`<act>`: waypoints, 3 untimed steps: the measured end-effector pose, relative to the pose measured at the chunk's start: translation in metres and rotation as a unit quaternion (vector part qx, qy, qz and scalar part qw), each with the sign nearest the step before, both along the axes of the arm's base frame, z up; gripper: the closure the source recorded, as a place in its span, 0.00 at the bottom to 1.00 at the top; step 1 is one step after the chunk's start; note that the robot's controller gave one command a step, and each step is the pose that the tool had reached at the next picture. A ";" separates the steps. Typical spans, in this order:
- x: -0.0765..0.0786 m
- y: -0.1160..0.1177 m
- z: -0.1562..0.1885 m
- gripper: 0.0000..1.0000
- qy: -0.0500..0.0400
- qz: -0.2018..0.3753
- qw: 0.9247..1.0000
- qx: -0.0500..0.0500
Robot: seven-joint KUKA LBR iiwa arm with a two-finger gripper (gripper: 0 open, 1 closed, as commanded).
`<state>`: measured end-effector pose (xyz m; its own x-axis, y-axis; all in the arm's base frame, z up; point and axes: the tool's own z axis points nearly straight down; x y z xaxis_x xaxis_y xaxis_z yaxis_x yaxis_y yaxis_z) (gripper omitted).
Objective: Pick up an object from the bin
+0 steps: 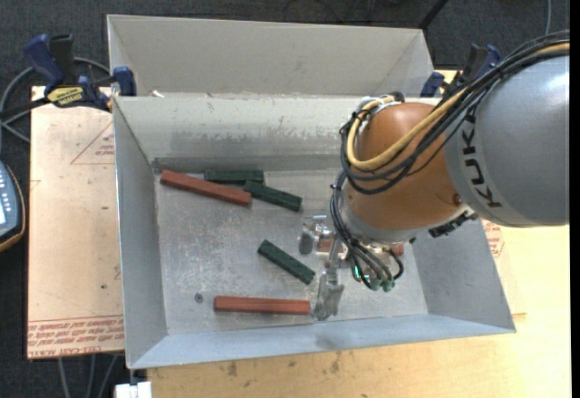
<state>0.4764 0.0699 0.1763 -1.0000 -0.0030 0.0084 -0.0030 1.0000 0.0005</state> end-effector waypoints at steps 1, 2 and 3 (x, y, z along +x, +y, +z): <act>0.015 -0.014 -0.098 0.00 -0.007 0.109 0.994 0.001; 0.015 -0.014 -0.097 1.00 -0.007 0.109 0.994 0.001; 0.015 -0.014 -0.097 0.00 -0.007 0.109 0.994 0.001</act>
Offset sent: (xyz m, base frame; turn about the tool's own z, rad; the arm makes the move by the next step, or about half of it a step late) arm 0.0130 -0.0143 -0.0974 -0.2203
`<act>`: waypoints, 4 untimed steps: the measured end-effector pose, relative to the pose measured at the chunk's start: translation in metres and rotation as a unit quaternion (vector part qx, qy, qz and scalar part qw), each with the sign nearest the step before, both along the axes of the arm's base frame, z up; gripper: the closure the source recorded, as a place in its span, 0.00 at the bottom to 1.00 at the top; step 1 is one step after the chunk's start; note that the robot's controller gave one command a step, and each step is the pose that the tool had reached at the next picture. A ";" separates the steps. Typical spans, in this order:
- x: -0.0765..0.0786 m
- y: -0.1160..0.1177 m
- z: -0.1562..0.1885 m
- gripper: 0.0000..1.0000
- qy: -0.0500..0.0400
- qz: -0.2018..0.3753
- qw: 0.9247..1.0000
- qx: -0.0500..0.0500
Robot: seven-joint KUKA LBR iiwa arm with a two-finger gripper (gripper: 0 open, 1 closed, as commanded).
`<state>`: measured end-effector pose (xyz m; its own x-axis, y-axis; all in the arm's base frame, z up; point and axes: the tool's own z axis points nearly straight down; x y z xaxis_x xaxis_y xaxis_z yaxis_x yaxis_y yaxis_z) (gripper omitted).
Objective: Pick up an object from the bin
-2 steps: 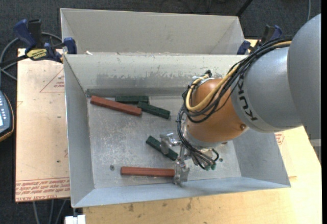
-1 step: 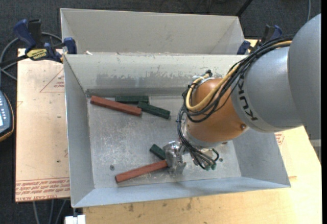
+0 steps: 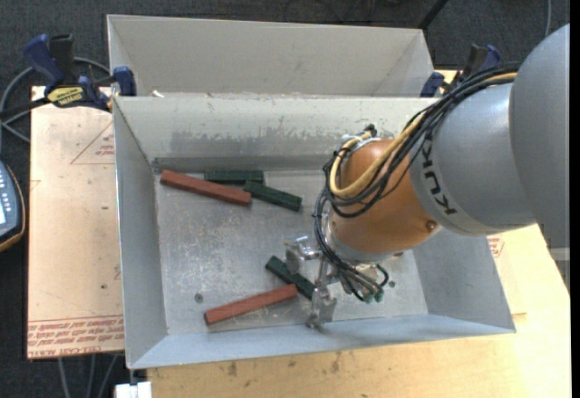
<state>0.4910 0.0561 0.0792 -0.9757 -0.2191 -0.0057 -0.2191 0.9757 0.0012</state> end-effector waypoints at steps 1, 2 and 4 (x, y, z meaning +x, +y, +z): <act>0.020 0.075 -0.009 0.00 0.001 0.084 0.996 0.000; 0.019 0.073 -0.008 1.00 0.003 0.082 0.997 -0.001; 0.054 0.100 0.136 1.00 -0.001 0.071 0.998 -0.001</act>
Offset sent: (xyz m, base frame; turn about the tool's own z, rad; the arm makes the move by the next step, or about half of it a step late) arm 0.0186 0.0717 -0.0092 -0.1656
